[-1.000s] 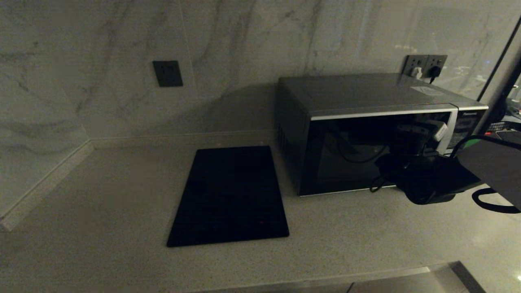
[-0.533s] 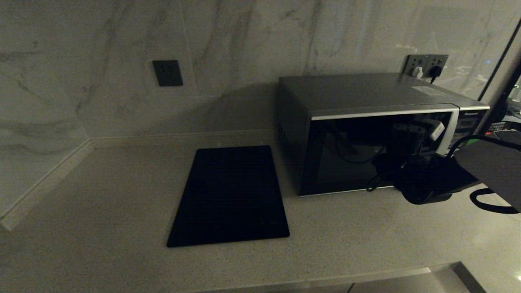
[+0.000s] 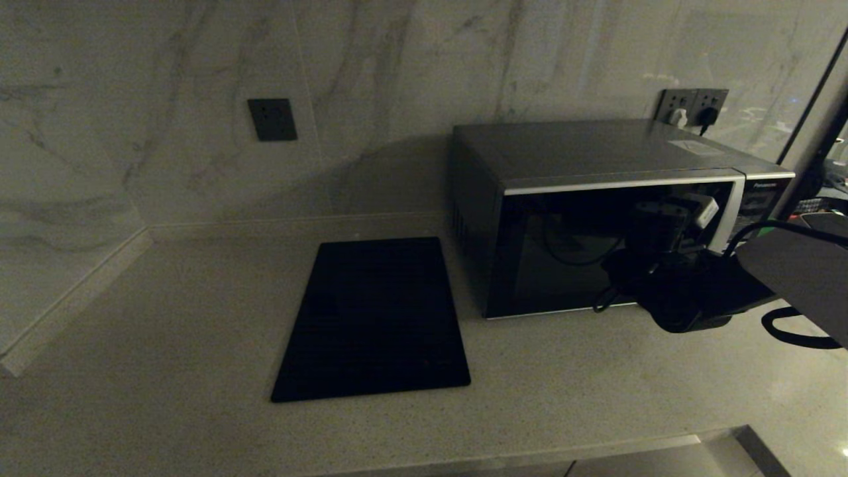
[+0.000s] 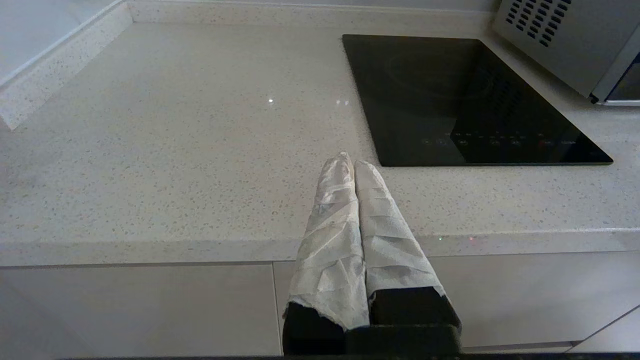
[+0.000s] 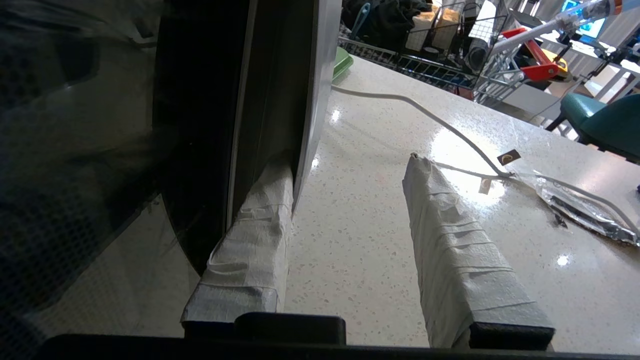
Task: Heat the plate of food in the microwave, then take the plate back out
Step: Open the microwave oven
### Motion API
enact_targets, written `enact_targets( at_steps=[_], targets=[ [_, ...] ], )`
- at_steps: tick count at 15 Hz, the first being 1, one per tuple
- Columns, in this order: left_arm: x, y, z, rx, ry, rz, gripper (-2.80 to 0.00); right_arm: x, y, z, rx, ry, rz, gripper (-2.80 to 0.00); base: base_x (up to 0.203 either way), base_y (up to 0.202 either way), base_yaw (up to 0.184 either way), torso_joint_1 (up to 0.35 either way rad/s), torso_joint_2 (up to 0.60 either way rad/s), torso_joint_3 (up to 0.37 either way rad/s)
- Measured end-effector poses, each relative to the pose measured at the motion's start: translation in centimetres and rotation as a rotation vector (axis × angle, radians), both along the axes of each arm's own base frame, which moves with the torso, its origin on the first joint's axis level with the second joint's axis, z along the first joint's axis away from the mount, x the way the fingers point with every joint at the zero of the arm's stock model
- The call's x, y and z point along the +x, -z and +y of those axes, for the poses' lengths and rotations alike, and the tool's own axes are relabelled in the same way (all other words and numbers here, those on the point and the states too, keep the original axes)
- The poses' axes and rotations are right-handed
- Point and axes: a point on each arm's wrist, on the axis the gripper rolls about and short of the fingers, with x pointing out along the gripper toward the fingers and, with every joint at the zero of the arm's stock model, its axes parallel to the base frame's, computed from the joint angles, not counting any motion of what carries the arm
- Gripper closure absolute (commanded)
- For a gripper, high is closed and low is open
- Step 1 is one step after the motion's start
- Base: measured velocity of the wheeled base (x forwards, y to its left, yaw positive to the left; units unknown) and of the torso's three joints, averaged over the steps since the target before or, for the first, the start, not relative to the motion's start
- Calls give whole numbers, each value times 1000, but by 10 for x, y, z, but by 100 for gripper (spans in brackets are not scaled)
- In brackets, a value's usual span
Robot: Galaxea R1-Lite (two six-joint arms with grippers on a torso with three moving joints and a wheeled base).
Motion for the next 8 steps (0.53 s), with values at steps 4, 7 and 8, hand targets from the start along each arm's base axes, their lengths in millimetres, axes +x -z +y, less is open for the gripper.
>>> enact_targets(
  at_steps=[4, 7, 8],
  targets=[
    [0, 0, 0, -1, 0, 1, 0, -1, 1, 3, -2, 18, 3, 0, 0, 0, 0, 0, 0, 0],
    [0, 0, 0, 0, 0, 0, 0, -3, 0, 8, -2, 24, 1, 0, 0, 0, 0, 0, 0, 0],
    [0, 0, 0, 0, 0, 0, 0, -5, -2, 12, -3, 31, -1, 0, 0, 0, 0, 0, 0, 0]
  ],
)
